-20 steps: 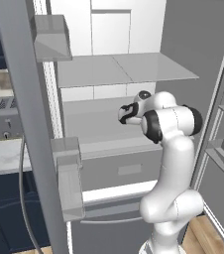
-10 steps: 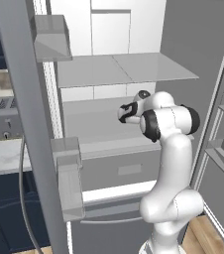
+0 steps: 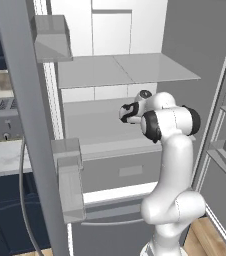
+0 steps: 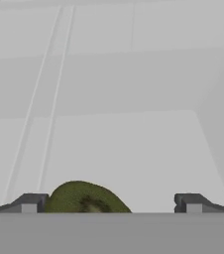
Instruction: Retrieve the apple and kiwi from the fridge and place them into the bowl on the dining table.
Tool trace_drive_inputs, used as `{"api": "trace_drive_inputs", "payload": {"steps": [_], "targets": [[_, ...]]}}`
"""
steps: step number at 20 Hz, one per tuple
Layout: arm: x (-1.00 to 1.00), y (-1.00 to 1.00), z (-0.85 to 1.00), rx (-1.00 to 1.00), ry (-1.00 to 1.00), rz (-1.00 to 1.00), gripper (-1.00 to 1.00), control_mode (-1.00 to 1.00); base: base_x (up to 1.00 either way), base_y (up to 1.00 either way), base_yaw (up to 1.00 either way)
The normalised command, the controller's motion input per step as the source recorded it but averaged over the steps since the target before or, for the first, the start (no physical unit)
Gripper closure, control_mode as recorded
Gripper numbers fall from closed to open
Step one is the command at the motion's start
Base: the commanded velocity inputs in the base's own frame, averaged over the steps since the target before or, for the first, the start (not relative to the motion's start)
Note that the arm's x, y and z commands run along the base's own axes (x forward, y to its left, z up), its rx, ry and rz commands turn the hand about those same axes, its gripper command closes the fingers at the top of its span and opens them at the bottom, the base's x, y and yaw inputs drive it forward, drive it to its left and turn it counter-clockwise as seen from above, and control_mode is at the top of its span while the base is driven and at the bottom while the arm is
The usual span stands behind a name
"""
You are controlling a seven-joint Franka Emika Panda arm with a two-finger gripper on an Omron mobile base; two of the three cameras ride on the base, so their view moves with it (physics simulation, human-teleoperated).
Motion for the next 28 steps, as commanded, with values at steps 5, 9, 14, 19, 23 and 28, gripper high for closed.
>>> {"api": "trace_drive_inputs", "payload": {"steps": [5,9,14,19,23,28], "targets": [[-0.20,0.03,-0.51,0.00,0.00,-0.01,-1.00,-1.00,0.00,0.00,0.00],[-0.30,0.09,-0.60,0.00,0.00,-0.01,-1.00,-1.00,0.00,0.00,0.00],[-0.24,0.05,-0.60,0.00,0.00,0.00,-1.00,-1.00,0.00,0.00,0.00],[0.00,0.00,-0.45,0.00,0.00,0.00,-1.00,-1.00,0.00,0.00,0.00],[-0.20,0.04,-0.68,0.00,0.01,-0.02,1.00,-1.00,0.00,0.00,0.00],[-0.34,0.07,-0.72,0.00,0.02,-0.02,1.00,-1.00,0.00,0.00,0.00]]}}
